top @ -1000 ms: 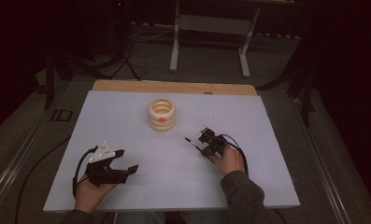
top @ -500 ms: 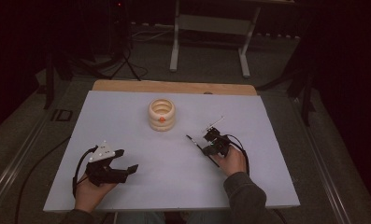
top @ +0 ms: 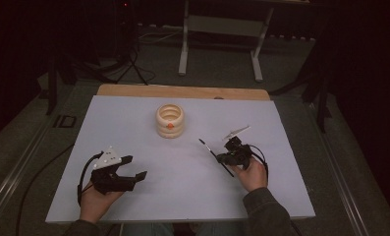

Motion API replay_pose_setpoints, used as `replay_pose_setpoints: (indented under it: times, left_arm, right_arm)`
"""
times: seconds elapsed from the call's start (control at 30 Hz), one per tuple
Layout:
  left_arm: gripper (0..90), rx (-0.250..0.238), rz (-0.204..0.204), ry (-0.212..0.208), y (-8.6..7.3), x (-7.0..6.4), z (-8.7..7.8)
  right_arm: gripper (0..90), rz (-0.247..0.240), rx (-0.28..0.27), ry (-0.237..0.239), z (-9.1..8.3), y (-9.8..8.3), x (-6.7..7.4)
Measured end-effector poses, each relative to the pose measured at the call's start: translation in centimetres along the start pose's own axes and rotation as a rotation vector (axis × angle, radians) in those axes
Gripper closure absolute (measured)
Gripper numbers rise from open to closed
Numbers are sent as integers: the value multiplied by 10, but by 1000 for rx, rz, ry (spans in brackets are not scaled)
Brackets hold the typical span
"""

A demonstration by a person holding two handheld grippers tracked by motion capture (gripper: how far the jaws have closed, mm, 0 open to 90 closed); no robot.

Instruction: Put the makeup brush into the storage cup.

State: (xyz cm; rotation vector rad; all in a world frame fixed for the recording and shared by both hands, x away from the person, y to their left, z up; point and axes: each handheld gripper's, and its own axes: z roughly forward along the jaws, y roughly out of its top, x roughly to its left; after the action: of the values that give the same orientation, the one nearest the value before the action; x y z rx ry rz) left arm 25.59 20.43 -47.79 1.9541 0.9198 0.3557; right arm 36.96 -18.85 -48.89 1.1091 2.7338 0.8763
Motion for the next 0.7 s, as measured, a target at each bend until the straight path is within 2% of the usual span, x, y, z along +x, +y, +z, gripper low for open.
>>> replay_pose_setpoints:
  times: [0.23,0.43,0.6,0.7]
  left_arm:
    - [240,-31,18,-11,17,-4,-1]
    - [251,-59,20,-49,29,-9,5]
    - [259,-47,22,-90,32,-16,15]
    - [264,-46,30,-97,30,-19,15]
  right_arm:
    - [856,-12,-75,14,-23,-12,2]
    - [856,-22,-145,33,-42,-19,10]
    - [856,-39,-186,61,-44,-23,20]
    - [856,-50,-198,71,-45,-23,27]
